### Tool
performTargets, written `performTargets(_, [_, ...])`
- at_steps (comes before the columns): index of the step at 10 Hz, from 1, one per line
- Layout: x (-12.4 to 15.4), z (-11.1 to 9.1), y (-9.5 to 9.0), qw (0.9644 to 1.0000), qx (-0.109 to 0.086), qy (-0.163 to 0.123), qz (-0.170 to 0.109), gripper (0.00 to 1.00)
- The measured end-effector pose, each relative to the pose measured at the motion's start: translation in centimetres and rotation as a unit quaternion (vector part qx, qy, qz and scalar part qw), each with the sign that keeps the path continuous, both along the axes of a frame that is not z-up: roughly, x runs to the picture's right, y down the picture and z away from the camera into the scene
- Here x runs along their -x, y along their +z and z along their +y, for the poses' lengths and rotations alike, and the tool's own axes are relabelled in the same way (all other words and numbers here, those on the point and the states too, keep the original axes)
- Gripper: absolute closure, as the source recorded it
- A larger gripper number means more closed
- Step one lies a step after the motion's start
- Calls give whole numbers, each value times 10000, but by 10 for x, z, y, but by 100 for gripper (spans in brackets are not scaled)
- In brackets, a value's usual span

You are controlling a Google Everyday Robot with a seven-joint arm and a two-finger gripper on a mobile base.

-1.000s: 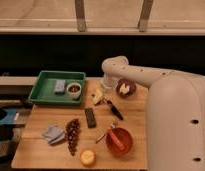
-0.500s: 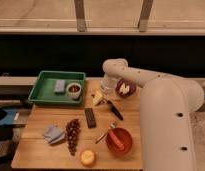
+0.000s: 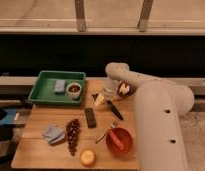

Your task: Place brush in table surface

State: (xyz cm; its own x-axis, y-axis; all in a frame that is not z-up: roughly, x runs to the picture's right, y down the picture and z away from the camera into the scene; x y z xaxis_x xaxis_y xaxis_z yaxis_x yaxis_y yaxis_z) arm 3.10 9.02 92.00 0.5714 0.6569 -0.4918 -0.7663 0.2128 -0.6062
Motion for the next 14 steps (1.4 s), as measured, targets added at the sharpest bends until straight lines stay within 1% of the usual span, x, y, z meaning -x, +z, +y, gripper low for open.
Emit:
performTargets(1, [0, 3, 1, 10000, 26, -21, 38, 24])
performTargets(2, [-1, 4, 2, 9999, 34, -37, 92, 33])
performTargets(4, [0, 6, 3, 9998, 39, -57, 170, 53])
performTargets(6, [-4, 5, 2, 9998, 41, -53, 195, 76])
performTargets(7, [-4, 6, 2, 9998, 62, -63, 190, 85])
performTargets(9, [0, 8, 2, 9998, 57, -98, 167, 99])
performTargets(11, [-2, 9, 0, 9998, 24, -110, 157, 100])
performTargets(12, [-3, 5, -5, 9998, -18, -93, 146, 100])
performTargets(14, [-8, -11, -24, 9997, -167, -62, 140, 100])
